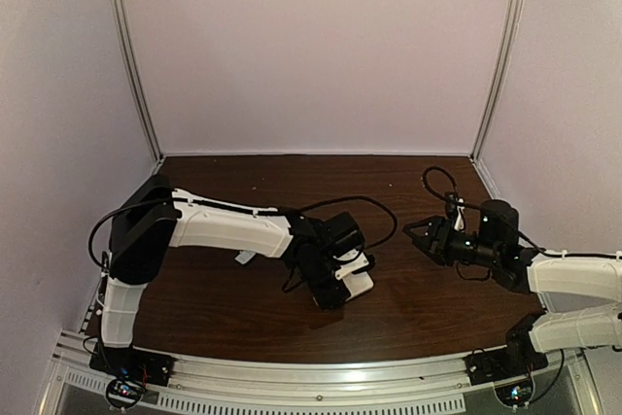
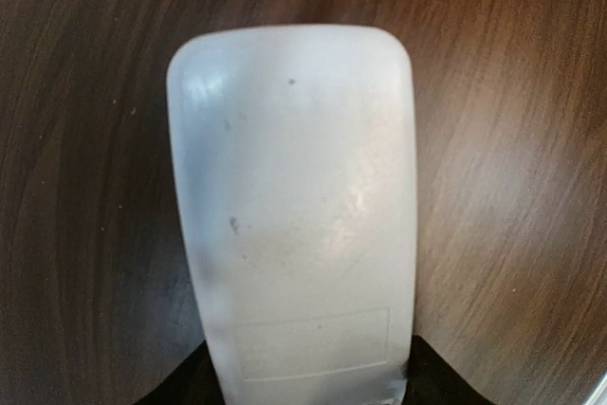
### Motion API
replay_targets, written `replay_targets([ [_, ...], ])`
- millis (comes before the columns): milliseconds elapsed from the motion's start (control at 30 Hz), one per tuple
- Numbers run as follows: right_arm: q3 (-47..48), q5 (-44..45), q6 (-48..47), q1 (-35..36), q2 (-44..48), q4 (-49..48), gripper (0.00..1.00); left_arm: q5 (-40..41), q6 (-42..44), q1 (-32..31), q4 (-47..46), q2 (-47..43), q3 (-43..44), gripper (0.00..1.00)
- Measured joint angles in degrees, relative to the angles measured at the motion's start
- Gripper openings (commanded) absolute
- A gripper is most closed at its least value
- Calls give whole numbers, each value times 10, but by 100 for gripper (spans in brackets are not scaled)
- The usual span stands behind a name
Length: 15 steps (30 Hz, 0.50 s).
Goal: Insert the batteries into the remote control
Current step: Place the remote control without the battery cover at the center of the board.
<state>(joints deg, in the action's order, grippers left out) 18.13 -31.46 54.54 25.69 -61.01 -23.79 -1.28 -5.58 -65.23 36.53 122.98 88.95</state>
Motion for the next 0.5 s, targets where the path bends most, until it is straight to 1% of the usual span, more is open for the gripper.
replay_targets([
  [167, 0, -3, -5, -6, 19, 19, 70, 0, 19, 0, 24, 16, 29, 81],
  [267, 0, -4, -9, -10, 32, 31, 70, 3, 24, 0, 32, 18, 35, 86],
  [433, 3, -8, -24, -12, 47, 52, 70, 22, 24, 5, 34, 11, 32, 87],
  [500, 7, -9, -33, -13, 50, 61, 70, 23, 19, 19, 21, -15, 9, 86],
])
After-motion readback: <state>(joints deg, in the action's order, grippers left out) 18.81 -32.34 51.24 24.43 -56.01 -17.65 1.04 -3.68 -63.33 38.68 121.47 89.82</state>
